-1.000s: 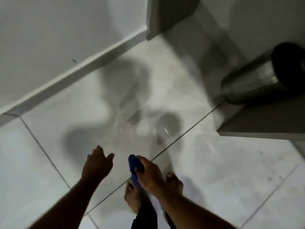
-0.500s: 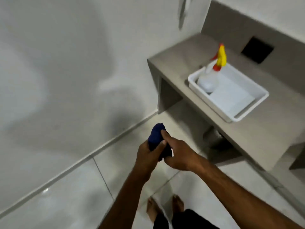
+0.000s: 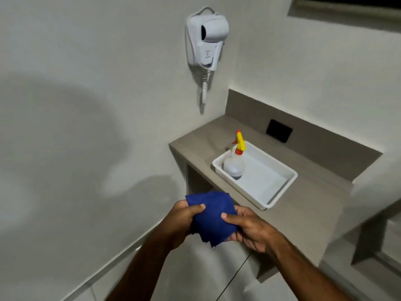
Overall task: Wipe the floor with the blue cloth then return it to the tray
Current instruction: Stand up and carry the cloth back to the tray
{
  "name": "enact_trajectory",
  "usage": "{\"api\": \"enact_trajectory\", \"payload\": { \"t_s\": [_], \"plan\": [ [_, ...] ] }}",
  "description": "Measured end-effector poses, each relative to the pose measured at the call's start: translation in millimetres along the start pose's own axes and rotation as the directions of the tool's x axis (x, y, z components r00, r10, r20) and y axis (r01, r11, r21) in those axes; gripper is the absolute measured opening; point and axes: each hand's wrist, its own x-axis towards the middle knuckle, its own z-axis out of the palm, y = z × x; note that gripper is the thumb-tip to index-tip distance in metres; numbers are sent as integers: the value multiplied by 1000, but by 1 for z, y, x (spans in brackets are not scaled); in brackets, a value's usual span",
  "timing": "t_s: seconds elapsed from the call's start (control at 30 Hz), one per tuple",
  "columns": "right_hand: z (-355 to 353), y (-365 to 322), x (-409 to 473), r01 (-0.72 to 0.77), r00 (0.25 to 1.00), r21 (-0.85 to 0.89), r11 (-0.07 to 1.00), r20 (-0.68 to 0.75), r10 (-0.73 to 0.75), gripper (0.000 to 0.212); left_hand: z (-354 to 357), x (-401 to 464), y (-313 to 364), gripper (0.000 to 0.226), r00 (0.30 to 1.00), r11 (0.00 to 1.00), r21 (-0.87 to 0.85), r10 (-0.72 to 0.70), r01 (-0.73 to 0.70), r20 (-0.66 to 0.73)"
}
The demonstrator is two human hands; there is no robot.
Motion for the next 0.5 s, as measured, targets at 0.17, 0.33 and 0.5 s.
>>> {"api": "enact_trajectory", "payload": {
  "t_s": [0.17, 0.33, 0.5],
  "plan": [
    [-56, -33, 1, -5, 940, -245, 970, -333, -79, 23, 55, 55, -4, 39, 955, 968, 251, 81, -7, -285],
    [-141, -74, 11, -102, 836, -454, 885, -522, -172, 12, 120, 134, -3, 21, 933, 878, 477, 195, -29, -303],
    [-212, -91, 44, -244, 809, -795, 555, -482, -335, 23, 165, 216, -12, 47, 928, 813, 580, 173, 55, -331]
  ]
}}
